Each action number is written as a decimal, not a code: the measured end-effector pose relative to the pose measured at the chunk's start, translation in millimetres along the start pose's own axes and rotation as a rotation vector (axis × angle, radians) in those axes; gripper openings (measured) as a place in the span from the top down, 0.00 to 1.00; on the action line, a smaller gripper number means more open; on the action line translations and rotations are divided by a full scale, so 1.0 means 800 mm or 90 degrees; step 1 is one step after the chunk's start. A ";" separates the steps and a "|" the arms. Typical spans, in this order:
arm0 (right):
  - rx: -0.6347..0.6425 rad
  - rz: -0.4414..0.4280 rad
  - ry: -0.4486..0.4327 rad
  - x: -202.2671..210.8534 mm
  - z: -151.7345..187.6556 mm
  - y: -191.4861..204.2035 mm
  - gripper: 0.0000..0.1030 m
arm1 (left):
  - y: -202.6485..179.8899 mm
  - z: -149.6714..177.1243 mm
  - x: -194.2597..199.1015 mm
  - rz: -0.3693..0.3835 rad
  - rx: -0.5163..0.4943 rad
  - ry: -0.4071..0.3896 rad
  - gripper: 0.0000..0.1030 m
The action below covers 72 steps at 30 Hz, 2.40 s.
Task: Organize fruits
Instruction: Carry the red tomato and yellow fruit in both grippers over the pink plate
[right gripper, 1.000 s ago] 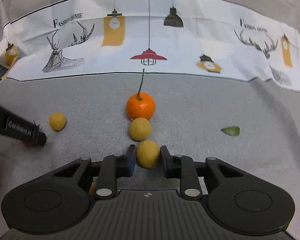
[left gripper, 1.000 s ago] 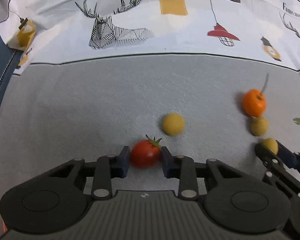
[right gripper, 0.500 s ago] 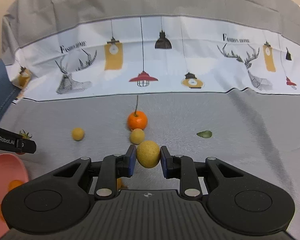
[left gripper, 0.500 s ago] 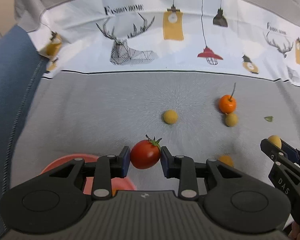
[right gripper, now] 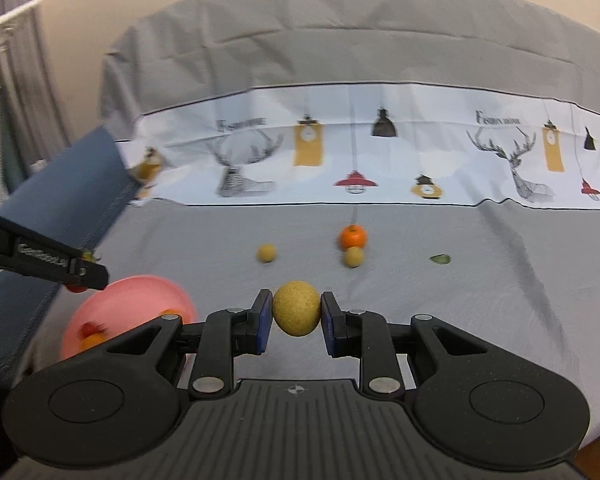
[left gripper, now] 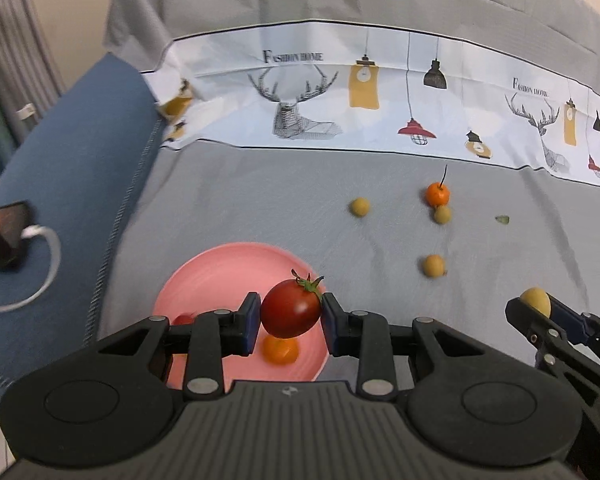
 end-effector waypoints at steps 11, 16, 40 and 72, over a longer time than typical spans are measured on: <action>0.072 -0.102 -0.013 0.095 0.038 0.100 0.74 | 0.068 0.077 0.085 -0.022 0.033 -0.012 0.65; 0.099 -0.119 -0.024 0.126 0.050 0.122 0.74 | 0.086 0.112 0.111 -0.026 0.053 -0.016 0.65; 0.143 -0.106 -0.009 0.129 0.062 0.152 0.74 | 0.127 0.151 0.109 -0.021 0.086 0.000 0.65; 0.144 -0.097 0.062 0.053 0.057 0.152 0.74 | 0.138 0.124 0.039 -0.023 0.098 0.058 0.65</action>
Point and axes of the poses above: each gripper's, at about its wrist camera, not at the fingertips, and x roughly against the way its jaws point, y to its left, z to its underside, the point moved 3 cm from there along -x, roughly the way its jaws point, and after that the axes turned 11 degrees about -z, right-handed, at the moved point
